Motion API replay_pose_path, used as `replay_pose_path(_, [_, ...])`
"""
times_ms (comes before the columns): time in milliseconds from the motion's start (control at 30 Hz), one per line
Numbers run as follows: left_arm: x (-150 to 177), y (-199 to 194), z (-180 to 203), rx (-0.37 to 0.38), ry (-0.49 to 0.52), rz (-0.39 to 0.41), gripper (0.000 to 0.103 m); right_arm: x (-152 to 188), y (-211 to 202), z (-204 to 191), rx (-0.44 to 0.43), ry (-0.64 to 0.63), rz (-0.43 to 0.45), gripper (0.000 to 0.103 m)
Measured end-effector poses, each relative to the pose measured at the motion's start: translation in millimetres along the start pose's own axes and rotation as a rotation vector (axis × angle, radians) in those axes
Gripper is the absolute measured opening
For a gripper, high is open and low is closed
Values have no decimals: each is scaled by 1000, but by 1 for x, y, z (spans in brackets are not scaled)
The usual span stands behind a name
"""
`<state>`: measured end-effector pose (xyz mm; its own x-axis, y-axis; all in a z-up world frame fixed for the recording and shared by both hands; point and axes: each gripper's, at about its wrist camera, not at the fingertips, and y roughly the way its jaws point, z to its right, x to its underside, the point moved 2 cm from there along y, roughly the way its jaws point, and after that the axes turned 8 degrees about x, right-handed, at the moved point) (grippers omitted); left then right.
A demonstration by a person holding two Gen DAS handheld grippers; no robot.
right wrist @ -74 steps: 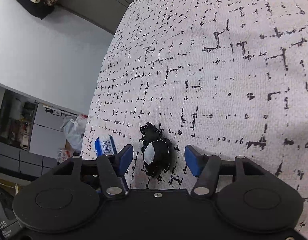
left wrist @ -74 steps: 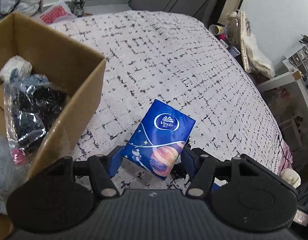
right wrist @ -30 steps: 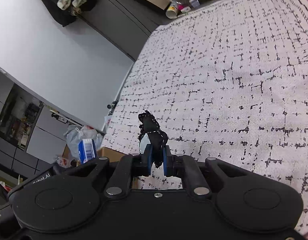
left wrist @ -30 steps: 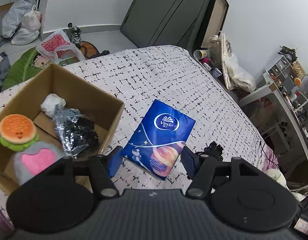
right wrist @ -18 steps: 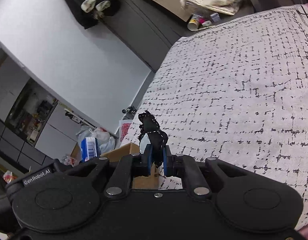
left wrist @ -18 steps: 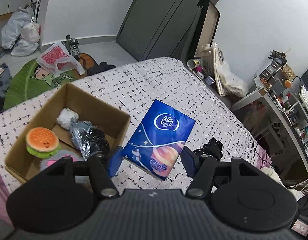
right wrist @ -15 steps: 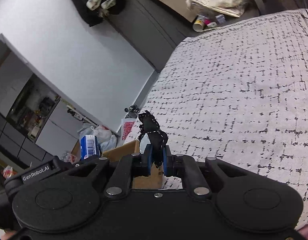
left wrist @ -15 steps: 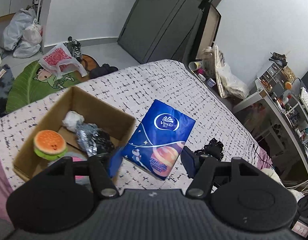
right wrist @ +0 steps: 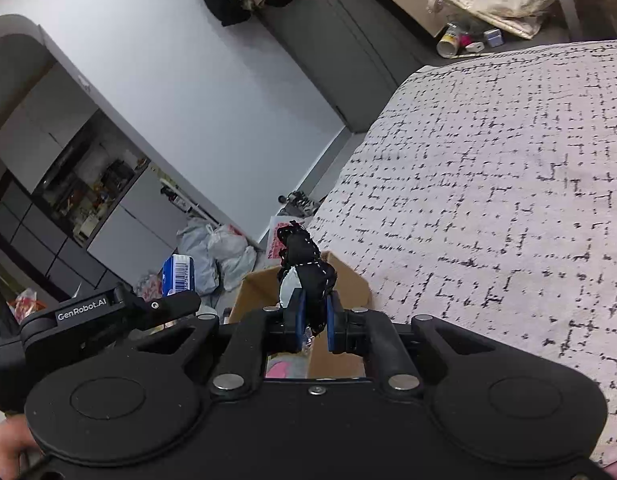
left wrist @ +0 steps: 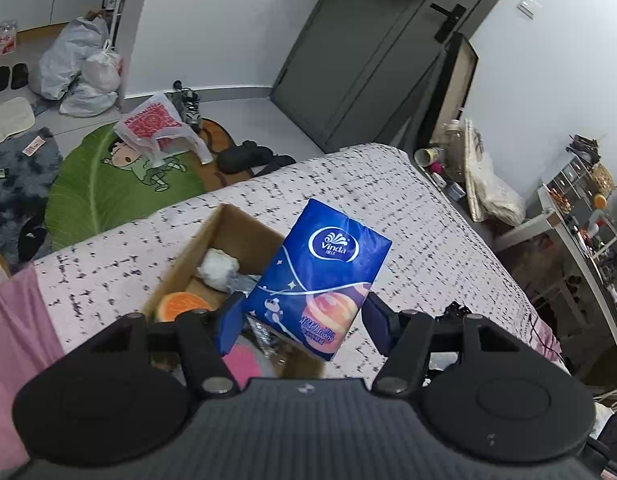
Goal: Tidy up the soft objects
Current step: 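Carry the tissue packet in the left tool over the box while the right tool carries the black item, then open the left gripper into the box while the right gripper releases the black item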
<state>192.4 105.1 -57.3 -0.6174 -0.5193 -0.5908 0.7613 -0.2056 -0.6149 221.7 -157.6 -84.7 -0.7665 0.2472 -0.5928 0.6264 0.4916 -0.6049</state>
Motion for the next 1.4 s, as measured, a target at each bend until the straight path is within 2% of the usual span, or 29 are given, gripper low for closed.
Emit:
replay_pose_path(500, [-14, 28, -51, -20, -78, -8, 62, 8, 31, -24, -6, -28, -47, 11])
replay_pose_path(767, [-5, 53, -70, -54, -75, -35, 66, 7, 58, -30, 1, -49, -70, 11])
replay_pose_path(900, [3, 63, -79, -20, -96, -63, 66, 7, 70, -31, 11, -58, -82, 11])
replay_pose_path(1167, [4, 69, -81, 19, -73, -53, 67, 6, 85, -36, 22, -70, -82, 12])
replay_pose_path(1267, [4, 72, -79, 19, -61, -63, 67, 5, 88, -34, 32, -39, -87, 22])
replay_pose_path(1300, [4, 72, -78, 17, -56, -65, 67, 4, 88, -32, 38, -25, -97, 31])
replay_pose_path(1400, [6, 71, -76, 3, -47, -71, 67, 4, 83, -30, 53, -30, -85, 45])
